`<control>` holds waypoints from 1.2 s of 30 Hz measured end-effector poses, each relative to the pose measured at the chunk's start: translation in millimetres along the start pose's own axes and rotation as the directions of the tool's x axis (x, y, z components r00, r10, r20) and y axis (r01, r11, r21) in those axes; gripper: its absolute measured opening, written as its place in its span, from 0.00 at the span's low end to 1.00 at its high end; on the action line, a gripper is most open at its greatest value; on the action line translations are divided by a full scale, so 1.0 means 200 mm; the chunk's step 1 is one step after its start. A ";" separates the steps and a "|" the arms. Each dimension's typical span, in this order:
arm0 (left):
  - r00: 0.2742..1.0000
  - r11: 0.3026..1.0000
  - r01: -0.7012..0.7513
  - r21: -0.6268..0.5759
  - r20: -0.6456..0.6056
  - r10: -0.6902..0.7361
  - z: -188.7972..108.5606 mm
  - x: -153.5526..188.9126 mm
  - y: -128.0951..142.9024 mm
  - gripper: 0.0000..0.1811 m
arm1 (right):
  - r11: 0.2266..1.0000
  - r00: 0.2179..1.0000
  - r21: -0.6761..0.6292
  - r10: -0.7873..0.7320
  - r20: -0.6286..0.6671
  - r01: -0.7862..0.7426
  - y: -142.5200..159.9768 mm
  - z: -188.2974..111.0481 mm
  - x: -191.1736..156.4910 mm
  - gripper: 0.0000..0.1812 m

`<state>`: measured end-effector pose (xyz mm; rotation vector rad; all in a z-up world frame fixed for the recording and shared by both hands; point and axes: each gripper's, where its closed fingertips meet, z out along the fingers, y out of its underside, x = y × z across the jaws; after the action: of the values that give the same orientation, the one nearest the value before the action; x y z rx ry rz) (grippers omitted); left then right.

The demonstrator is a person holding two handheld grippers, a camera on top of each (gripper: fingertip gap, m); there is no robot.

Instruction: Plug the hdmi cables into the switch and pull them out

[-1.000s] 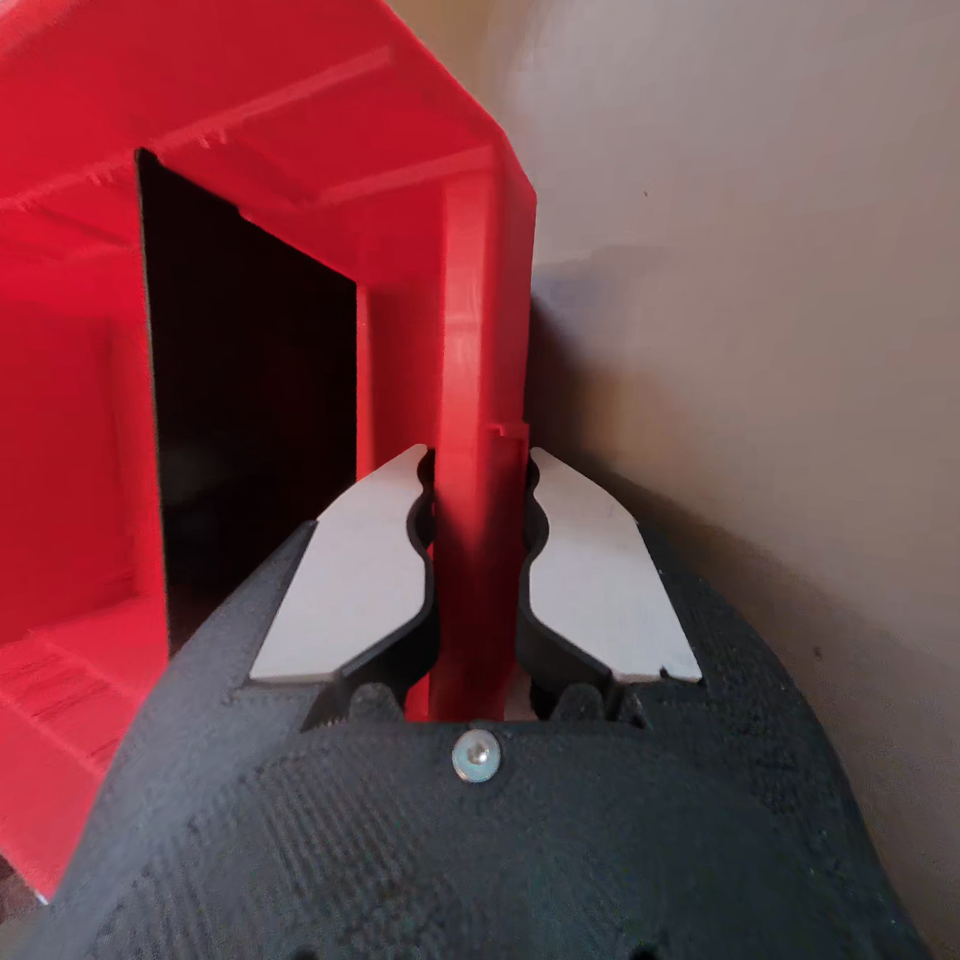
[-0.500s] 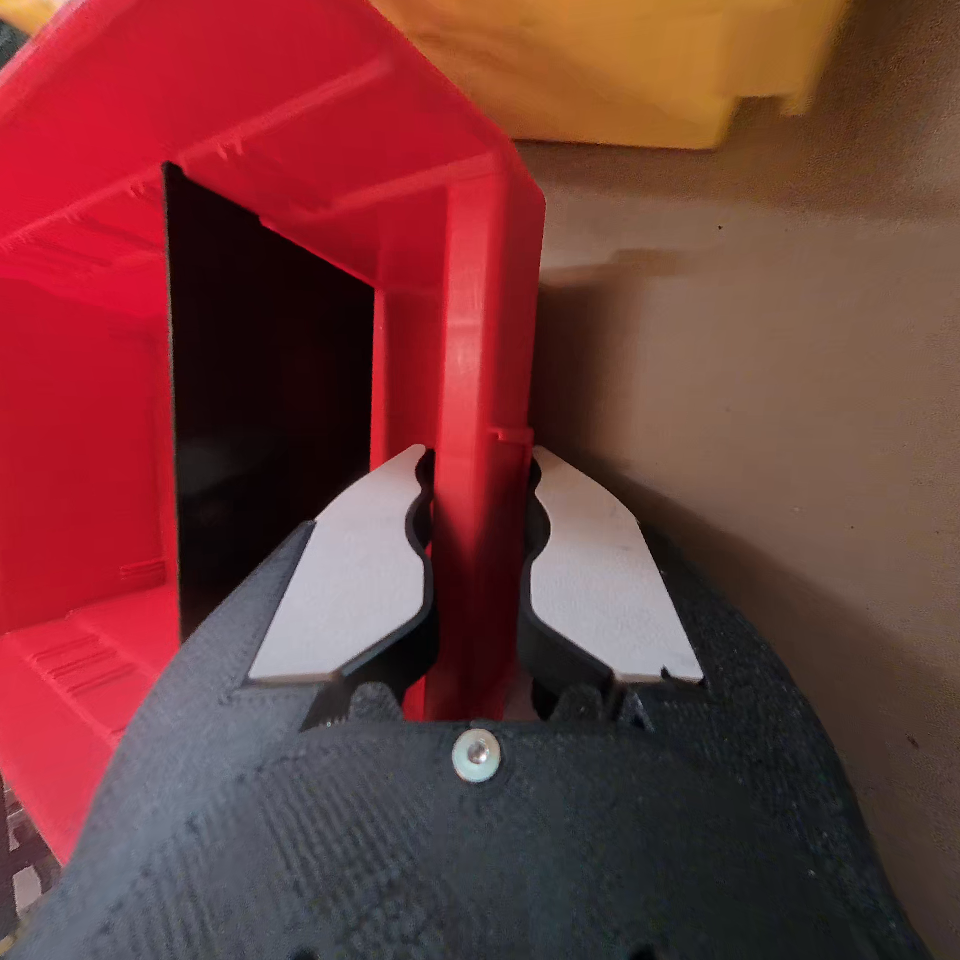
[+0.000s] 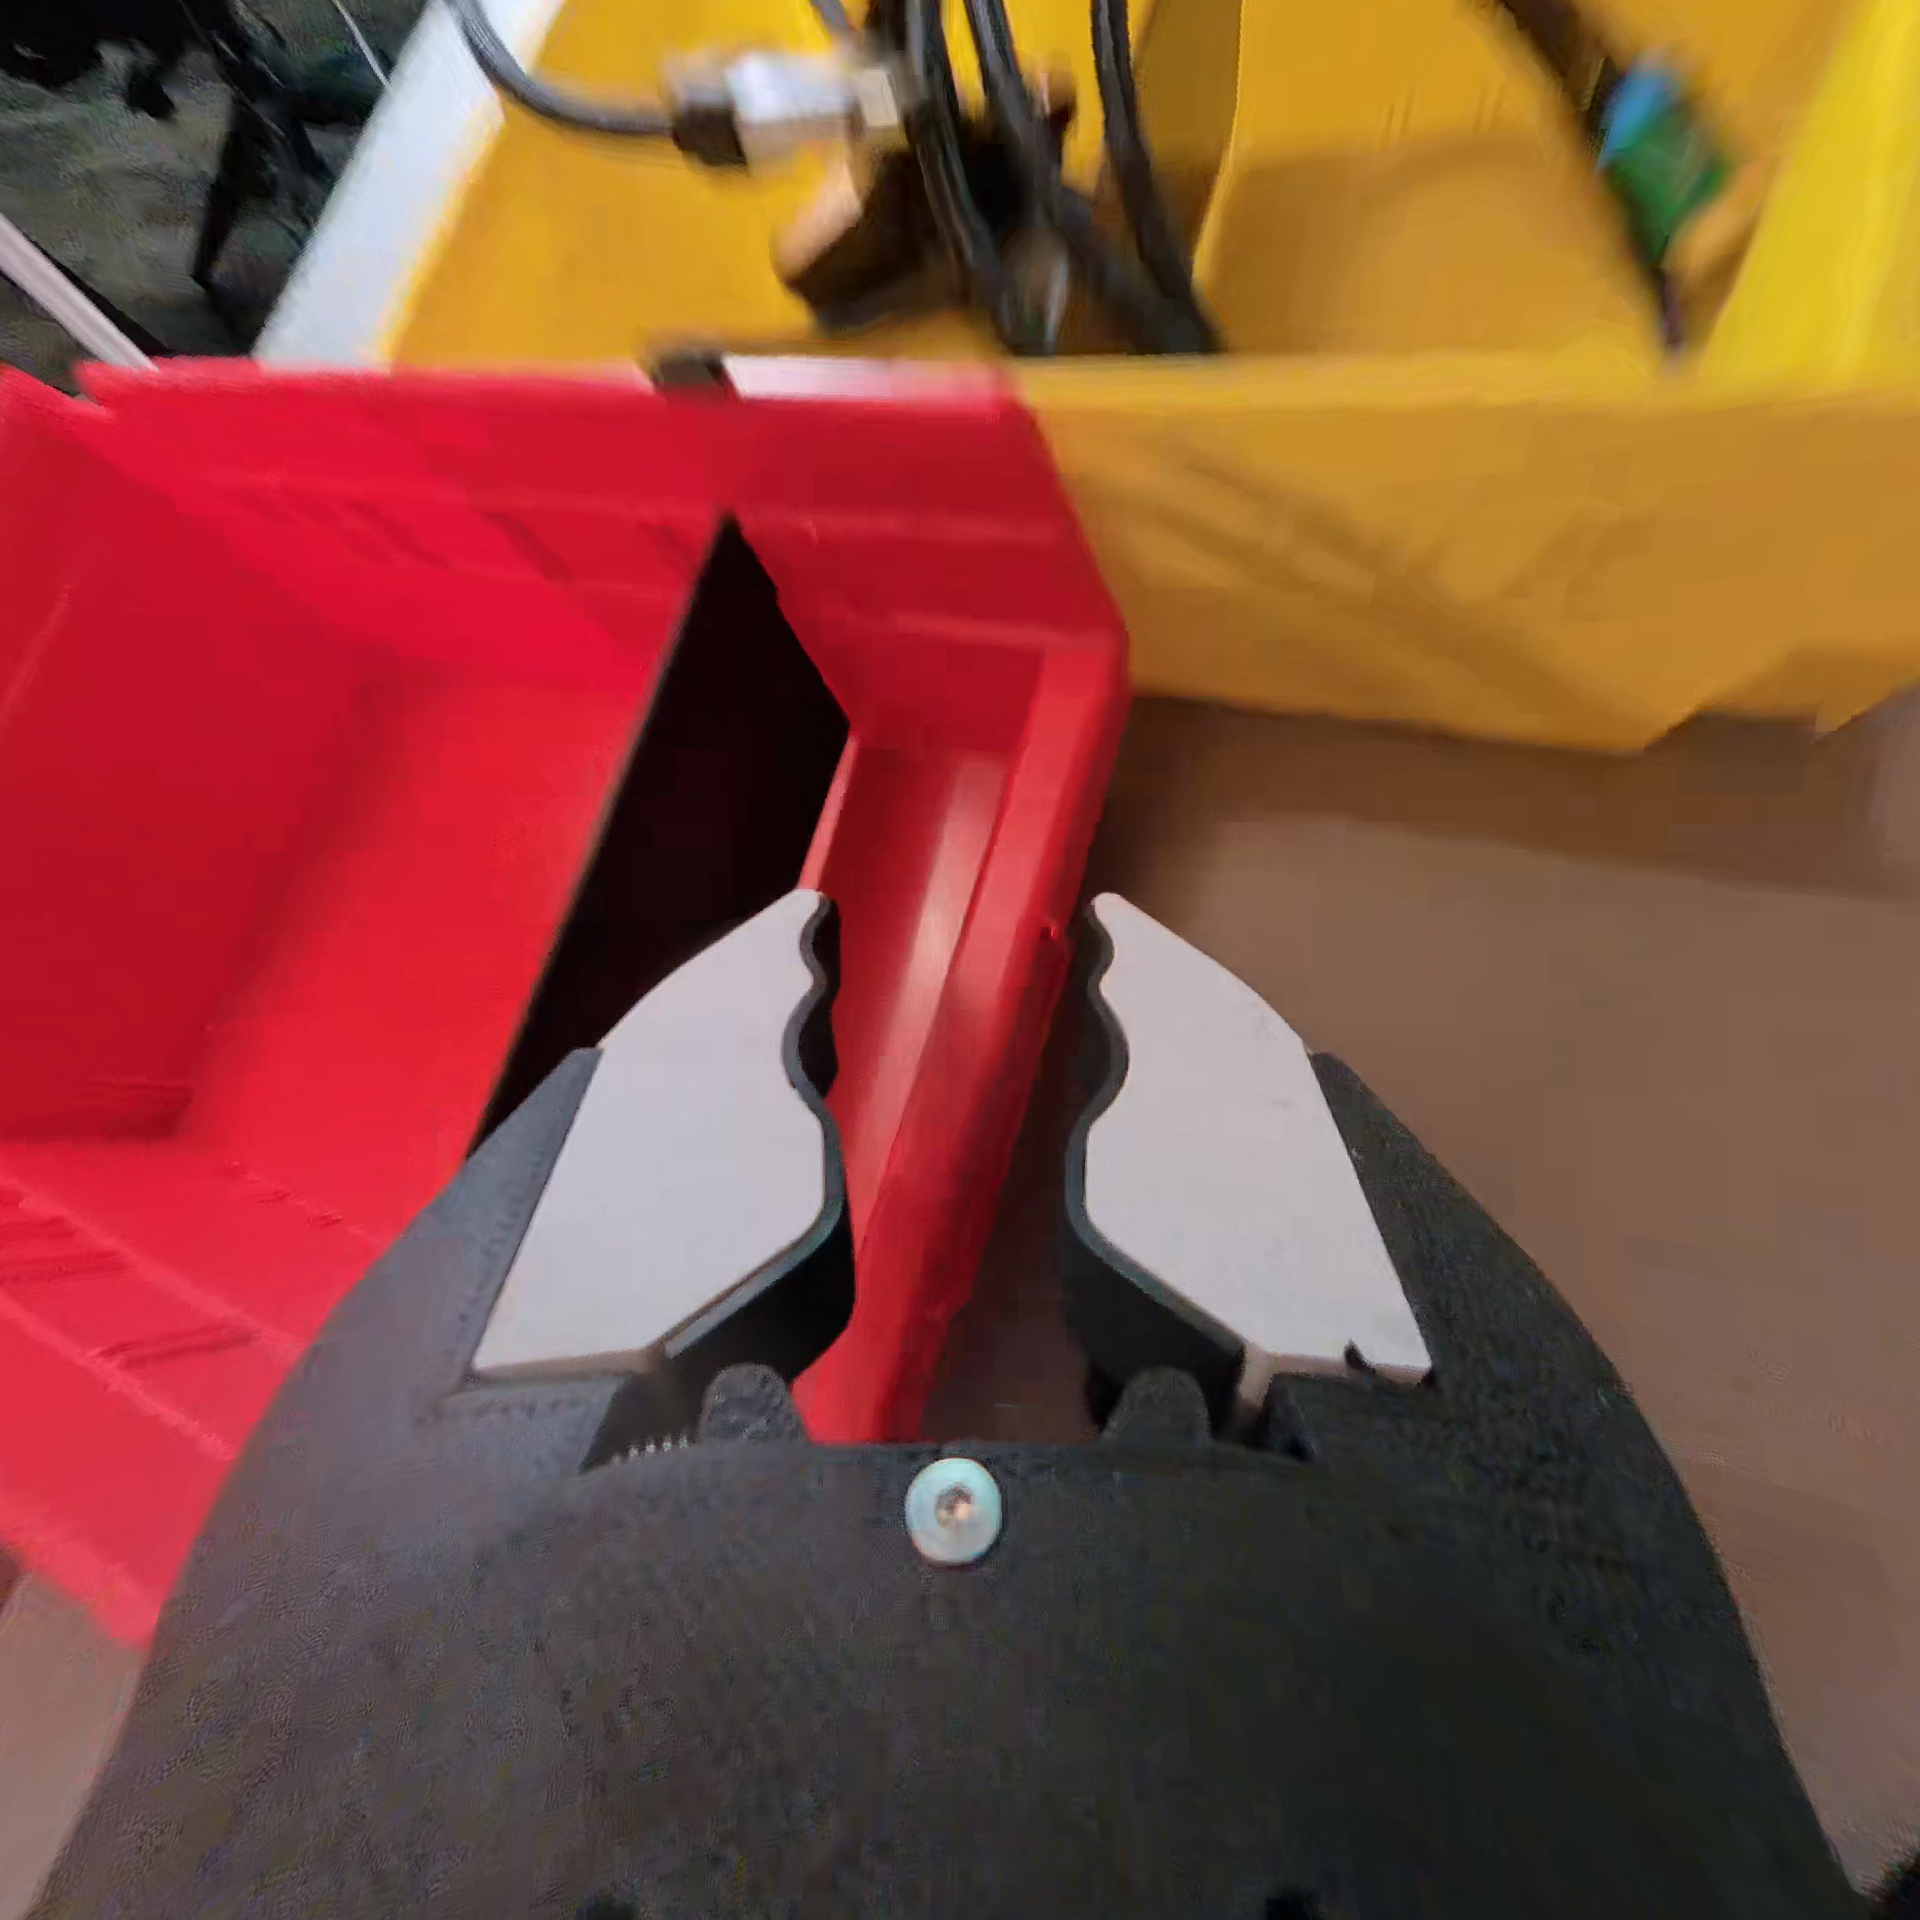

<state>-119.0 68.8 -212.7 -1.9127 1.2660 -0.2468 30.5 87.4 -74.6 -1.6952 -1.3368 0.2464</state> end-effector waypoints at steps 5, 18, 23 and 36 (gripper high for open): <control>0.989 0.955 0.149 0.255 -0.038 -0.144 -0.31 0.10 -0.36 0.23 | 0.968 0.955 0.046 0.250 -0.161 -0.246 0.29 -0.20 0.17 0.25; 0.819 0.755 0.542 0.369 -0.030 -0.574 -0.12 0.67 -0.29 0.26 | 0.809 0.766 0.107 0.582 -0.273 -0.577 0.95 -0.19 -0.24 0.33; 0.797 0.760 0.521 0.388 0.099 -0.596 0.03 0.59 -0.33 0.29 | 0.811 0.762 0.100 0.577 -0.294 -0.576 0.94 -0.11 -0.18 0.26; 0.725 0.740 0.491 0.460 0.255 -0.639 0.11 0.44 -0.34 0.16 | 0.814 0.744 0.096 0.566 -0.356 -0.573 0.92 -0.12 -0.17 0.13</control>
<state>-18.1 17.1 -202.8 -1.8501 0.2842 -0.3585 153.6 50.9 -212.7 -2.0175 -0.5113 0.2438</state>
